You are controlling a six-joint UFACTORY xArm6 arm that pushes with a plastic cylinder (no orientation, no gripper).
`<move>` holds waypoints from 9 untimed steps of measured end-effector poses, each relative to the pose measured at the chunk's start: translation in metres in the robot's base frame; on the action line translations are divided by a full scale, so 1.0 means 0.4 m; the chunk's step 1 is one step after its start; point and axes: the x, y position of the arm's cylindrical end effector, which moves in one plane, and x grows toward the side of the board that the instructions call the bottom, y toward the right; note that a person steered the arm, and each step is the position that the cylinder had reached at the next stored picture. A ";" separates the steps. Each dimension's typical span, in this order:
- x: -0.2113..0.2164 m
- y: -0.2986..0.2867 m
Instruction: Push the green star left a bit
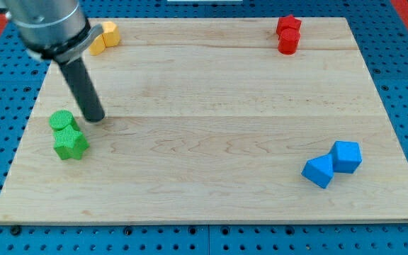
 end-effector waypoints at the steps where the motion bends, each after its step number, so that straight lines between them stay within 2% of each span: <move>1: -0.025 -0.030; 2: -0.014 -0.174; 4: 0.135 -0.098; 5: 0.134 -0.026; 6: 0.175 0.127; 7: 0.242 0.040; 8: 0.243 -0.041; 9: 0.258 0.104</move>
